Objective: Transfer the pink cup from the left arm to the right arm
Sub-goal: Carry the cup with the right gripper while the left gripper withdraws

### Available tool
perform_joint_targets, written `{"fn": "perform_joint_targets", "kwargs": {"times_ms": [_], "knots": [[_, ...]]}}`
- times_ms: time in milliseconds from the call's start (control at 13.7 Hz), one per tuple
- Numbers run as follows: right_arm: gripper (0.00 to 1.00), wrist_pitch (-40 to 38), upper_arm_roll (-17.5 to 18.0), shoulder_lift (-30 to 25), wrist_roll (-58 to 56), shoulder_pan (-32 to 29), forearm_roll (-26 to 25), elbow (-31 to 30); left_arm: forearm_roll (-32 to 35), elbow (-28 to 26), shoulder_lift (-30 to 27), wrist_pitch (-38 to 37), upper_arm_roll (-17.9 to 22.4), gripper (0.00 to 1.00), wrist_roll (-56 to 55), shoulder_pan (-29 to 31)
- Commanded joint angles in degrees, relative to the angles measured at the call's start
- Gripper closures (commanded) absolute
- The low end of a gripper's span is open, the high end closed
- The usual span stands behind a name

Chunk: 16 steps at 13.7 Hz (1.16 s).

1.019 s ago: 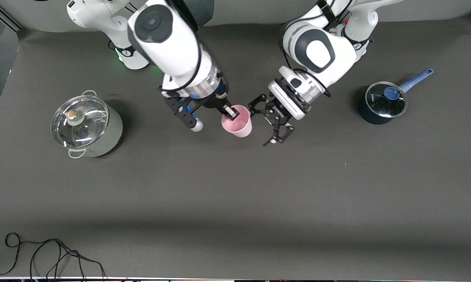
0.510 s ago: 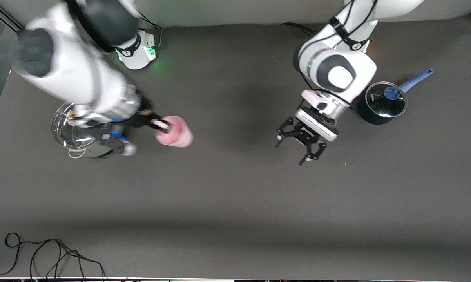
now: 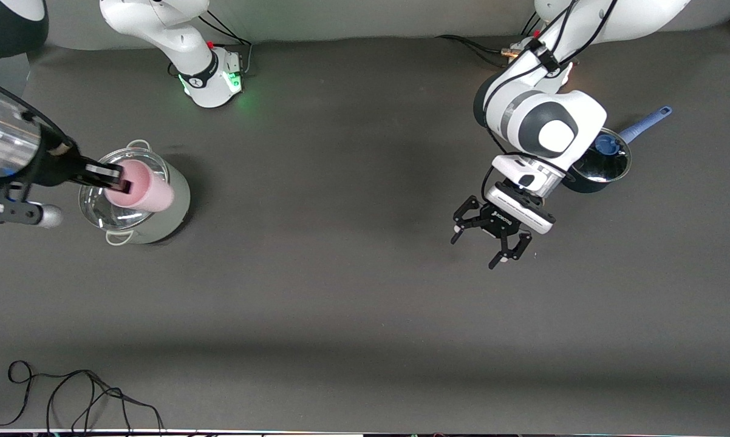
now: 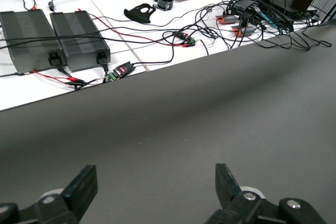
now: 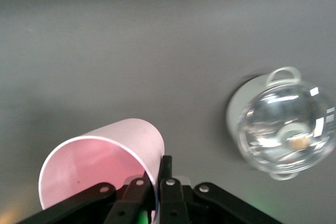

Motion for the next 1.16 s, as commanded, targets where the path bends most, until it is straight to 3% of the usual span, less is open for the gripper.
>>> {"fn": "perform_joint_targets", "kwargs": {"times_ms": [0,291,582,946,1092], "knots": [[1.0,2.7,-1.1,-5.4,-6.2,1.1,-3.7,-7.5,-0.1,0.5,-0.5,1.7,-0.6,0.0,-2.5,-0.2],[1.0,22.4,-5.9,-14.7,-13.4,1.2,-3.6,-29.8,-0.2,1.2,-0.2,2.0,-0.6,0.0,-4.1,-0.2],[1.0,40.5,-6.2,-17.1,-13.3,1.3,-2.8,-45.4,0.2,2.6,-0.1,1.9,-0.7,0.0,-7.0,1.9],[1.0,63.6,-6.3,-14.4,-13.1,1.3,-2.5,-59.5,17.8,2.7,-0.9,1.4,-0.8,0.0,-41.0,2.4],[1.0,66.3,-6.3,-10.9,-13.3,1.4,3.9,-59.6,23.4,2.4,-1.0,1.0,-0.8,0.0,-51.4,2.7]]}}
